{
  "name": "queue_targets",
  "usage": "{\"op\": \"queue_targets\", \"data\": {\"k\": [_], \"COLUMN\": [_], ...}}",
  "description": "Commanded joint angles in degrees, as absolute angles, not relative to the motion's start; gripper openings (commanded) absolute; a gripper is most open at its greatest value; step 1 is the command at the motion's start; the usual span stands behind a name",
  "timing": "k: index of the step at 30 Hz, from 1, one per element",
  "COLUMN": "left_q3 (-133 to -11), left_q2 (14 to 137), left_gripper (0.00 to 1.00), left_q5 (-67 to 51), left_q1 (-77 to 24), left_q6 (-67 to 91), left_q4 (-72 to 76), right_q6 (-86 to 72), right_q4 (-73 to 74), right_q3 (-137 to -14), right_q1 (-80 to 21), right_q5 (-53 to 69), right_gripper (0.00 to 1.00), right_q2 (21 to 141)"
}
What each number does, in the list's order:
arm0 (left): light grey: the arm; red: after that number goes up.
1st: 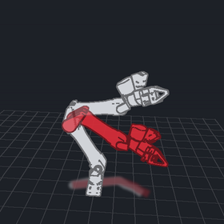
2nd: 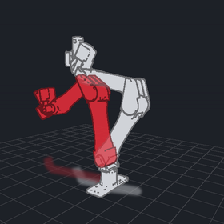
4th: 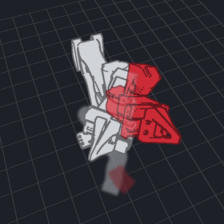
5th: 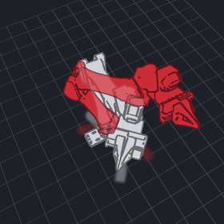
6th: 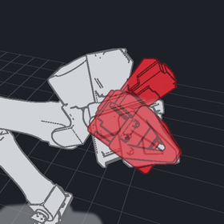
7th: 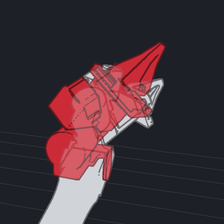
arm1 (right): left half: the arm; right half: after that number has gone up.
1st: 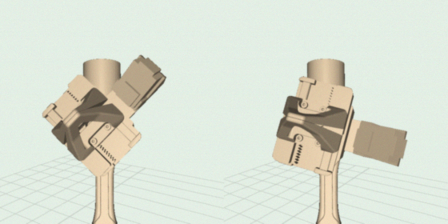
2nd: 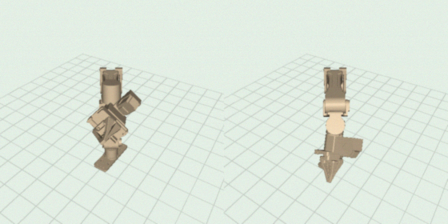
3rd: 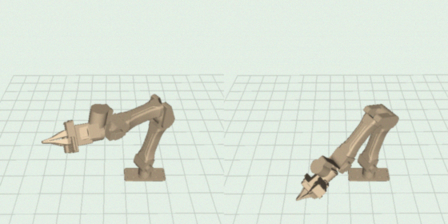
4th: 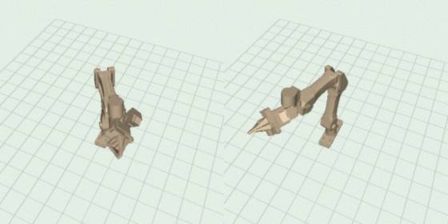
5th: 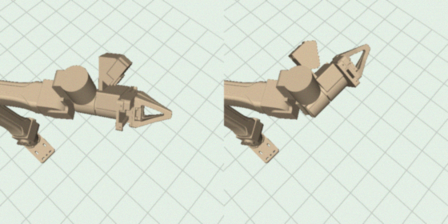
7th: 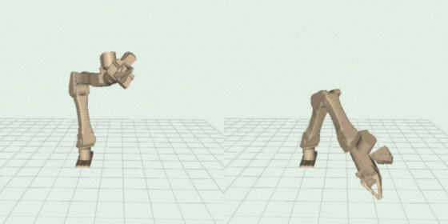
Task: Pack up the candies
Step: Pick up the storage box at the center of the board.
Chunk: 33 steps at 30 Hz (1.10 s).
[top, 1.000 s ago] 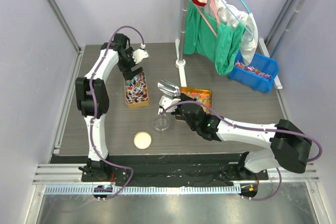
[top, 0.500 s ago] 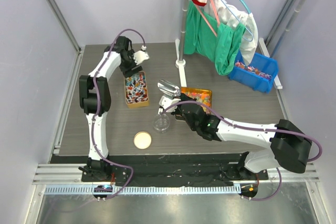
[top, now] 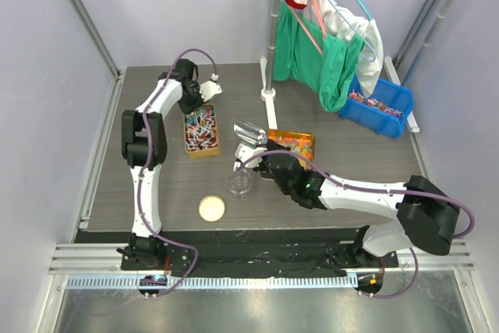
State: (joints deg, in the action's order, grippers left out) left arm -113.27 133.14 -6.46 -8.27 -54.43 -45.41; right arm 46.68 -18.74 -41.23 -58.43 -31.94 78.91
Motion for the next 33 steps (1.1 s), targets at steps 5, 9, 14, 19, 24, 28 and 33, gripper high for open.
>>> {"op": "queue_targets", "data": {"k": [5, 9, 14, 19, 24, 28, 33], "left_q3": [-105.5, -96.9, -89.1, -87.7, -86.0, -85.5, -85.4], "left_q2": [127.0, 121.5, 118.6, 120.7, 121.2, 121.6, 122.0], "left_gripper": [0.0, 0.0, 0.0, 0.09, 0.37, 0.44, 0.0], "left_q5": [-0.4, -0.4, 4.9, 7.7, 5.7, 2.9, 0.8], "left_q1": [-7.9, -7.9, -7.9, -7.2, -6.9, -6.9, -6.9], "left_q6": [-44.7, -39.9, -35.2, -30.5, -30.1, -30.8, -31.0], "left_q4": [-43.2, -41.8, -37.5, -35.8, -34.0, -34.4, -35.3], "right_q6": [46.4, 46.1, 45.9, 45.9, 46.0, 46.0, 46.1], "right_q4": [-22.4, -22.1, -21.7, -21.6, -21.9, -21.8, -21.4], "right_q3": [-41.5, -41.5, -41.6, -41.4, -41.2, -41.2, -41.7], "right_q1": [-58.9, -59.1, -59.4, -59.3, -59.4, -59.4, -59.6], "right_q5": [-32.5, -32.3, -32.1, -32.1, -32.1, -31.9, -31.7], "right_gripper": [0.01, 0.01, 0.01, 0.01, 0.01, 0.01, 0.01], "right_q2": [77.9, 77.1, 76.2, 75.6, 75.8, 76.5, 77.1]}}
